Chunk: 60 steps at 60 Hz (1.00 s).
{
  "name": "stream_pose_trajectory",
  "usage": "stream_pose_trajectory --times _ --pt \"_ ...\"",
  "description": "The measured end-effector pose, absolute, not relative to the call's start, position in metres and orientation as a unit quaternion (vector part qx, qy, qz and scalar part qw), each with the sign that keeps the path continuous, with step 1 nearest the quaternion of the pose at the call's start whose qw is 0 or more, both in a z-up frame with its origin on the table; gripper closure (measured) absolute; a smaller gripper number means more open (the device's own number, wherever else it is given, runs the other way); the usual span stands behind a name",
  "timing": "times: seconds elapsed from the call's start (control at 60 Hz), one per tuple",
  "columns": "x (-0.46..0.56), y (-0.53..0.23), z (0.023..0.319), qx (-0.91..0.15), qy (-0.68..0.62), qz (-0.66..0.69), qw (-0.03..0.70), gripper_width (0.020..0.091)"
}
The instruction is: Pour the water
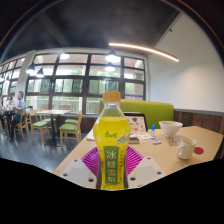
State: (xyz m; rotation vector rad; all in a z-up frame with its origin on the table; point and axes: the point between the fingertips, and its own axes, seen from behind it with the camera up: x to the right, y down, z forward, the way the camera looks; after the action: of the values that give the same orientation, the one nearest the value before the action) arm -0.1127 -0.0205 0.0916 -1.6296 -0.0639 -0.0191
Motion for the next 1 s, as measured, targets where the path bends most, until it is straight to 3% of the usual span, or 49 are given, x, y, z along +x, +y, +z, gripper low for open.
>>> stream_pose_trajectory --times 0.15,0.35,0.483,0.633,1.0 --pt "-0.093 0.008 0.105 -0.735 -0.001 0.075 0.674 0.0807" --pt "-0.038 0.017 0.178 -0.623 0.218 0.384 0.646 0.0806" --pt "0.037 0.042 0.176 -0.486 0.384 0.555 0.555 0.0811" --pt "0.078 0.048 0.181 -0.35 0.506 0.647 0.451 0.0811" --pt "0.12 0.056 0.176 -0.264 0.57 0.671 0.394 0.0811"
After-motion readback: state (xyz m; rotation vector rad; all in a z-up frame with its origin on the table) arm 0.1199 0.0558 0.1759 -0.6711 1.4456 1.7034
